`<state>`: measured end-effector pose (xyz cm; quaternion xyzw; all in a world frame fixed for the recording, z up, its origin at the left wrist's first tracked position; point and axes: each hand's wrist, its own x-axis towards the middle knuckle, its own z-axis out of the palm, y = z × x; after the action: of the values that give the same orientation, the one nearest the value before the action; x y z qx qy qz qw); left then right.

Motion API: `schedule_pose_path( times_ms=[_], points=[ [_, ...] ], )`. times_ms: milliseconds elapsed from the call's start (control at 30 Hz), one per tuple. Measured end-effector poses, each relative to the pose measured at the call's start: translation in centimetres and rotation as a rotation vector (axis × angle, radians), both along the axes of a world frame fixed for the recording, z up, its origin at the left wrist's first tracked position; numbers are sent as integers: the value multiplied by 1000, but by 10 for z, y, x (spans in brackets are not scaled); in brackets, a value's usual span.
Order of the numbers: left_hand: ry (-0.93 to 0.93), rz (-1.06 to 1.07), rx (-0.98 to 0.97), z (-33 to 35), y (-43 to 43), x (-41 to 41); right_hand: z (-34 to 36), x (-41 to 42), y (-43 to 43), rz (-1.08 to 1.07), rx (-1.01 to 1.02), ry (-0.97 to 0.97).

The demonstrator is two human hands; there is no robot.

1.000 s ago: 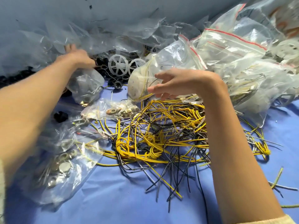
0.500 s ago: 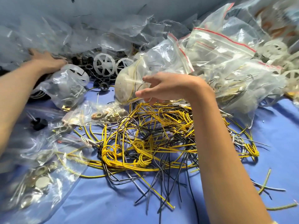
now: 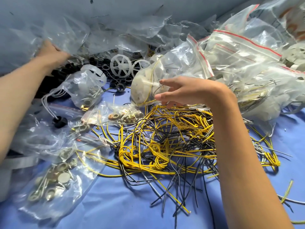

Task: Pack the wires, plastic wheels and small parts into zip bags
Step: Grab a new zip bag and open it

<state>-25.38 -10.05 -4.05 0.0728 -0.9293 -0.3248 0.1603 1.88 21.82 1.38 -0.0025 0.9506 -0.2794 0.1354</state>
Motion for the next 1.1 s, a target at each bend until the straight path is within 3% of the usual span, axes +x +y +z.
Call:
schedule_pose_path(
  times_ms=[100,267,400,633,800,967,1100],
  points=[
    [-30,86,115,4,-14,-9,-1,2,2,0,27,7],
    [-178,-98,-355,-8,-22,-9,-3,1,4,-7,26,-4],
    [-79,-129,-448,-4,-14,4,-3,-1,4,-5,0,-15],
    [126,-82,-303,-2,3,31,-2,1,4,5,-6,-18],
    [46,-149,-260,-1,13,26,0,1,2,13,-9,-15],
    [70,37,-50,1,28,12,-4,0,6,6,-10,-18],
    [-72,75,138,10,42,1,-6,1,11,3,-9,-11]
  ],
)
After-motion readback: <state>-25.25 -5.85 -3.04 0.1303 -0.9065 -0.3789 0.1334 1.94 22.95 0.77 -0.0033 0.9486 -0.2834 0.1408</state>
